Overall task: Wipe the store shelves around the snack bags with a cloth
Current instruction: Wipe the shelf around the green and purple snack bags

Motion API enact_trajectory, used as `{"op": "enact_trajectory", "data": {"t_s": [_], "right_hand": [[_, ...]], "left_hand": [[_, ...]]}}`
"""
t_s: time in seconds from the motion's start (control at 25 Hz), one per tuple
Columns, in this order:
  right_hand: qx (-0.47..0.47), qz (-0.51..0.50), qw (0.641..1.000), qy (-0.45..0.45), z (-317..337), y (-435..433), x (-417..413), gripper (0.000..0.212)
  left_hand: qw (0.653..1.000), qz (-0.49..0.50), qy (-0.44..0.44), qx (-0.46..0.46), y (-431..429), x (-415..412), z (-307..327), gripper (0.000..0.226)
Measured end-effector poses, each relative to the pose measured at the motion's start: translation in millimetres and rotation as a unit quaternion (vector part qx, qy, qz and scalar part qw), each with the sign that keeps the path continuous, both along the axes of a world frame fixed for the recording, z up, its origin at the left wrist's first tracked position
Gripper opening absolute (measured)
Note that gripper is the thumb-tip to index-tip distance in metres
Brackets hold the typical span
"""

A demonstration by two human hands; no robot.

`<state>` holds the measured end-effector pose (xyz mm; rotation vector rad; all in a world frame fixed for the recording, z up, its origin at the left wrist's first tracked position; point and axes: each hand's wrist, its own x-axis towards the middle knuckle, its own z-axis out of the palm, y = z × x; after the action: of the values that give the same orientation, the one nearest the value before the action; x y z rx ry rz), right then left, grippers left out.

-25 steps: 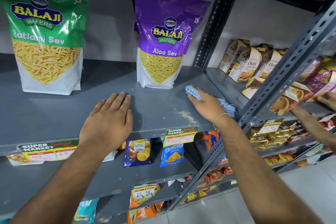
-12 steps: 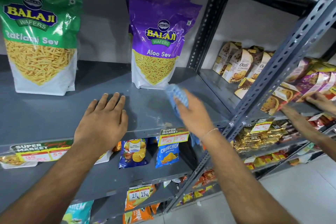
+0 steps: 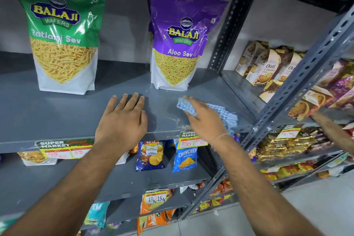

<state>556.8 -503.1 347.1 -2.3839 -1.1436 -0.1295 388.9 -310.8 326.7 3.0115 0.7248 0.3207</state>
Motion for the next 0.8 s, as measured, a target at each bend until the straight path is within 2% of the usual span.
{"op": "enact_trajectory", "data": {"t_s": [0.12,0.2,0.28,0.36,0.4,0.48,0.56,0.68,0.8], "right_hand": [[0.012,0.083,0.996,0.008,-3.5,3.2,-56.9,0.057],[0.041,0.096,0.992,0.065,4.5,-9.7,-78.4,0.047],[0.105,0.049,0.989,0.091,19.0,-26.1,-76.7,0.037],[0.162,-0.021,0.984,0.075,29.4,-35.1,-53.0,0.034],[0.159,-0.052,0.985,0.053,32.1,-34.8,-36.7,0.033],[0.089,-0.098,0.991,0.020,28.5,-26.4,-7.2,0.032],[0.021,-0.109,0.993,0.024,17.8,-13.1,7.8,0.032],[-0.011,-0.061,0.998,0.010,8.1,0.8,-10.8,0.046],[-0.012,0.035,0.999,-0.003,4.8,-4.6,-56.4,0.062]], "left_hand": [[1.000,-0.001,-0.009,-0.010,0.6,-2.4,0.4,0.076],[0.999,-0.010,-0.013,-0.030,1.0,-2.9,0.5,0.076],[0.999,-0.010,-0.016,-0.039,1.2,-1.5,-0.2,0.074],[0.999,-0.009,-0.016,-0.038,1.3,-1.1,0.3,0.073],[0.999,-0.010,-0.015,-0.036,1.6,-1.3,0.2,0.073],[0.999,-0.011,-0.015,-0.036,2.4,-2.6,0.1,0.073],[0.999,-0.009,-0.012,-0.039,1.7,-2.9,1.2,0.073],[0.999,-0.005,-0.015,-0.037,0.2,-1.9,0.3,0.073],[0.999,-0.010,-0.020,-0.041,2.6,-2.4,-0.3,0.072]]}}
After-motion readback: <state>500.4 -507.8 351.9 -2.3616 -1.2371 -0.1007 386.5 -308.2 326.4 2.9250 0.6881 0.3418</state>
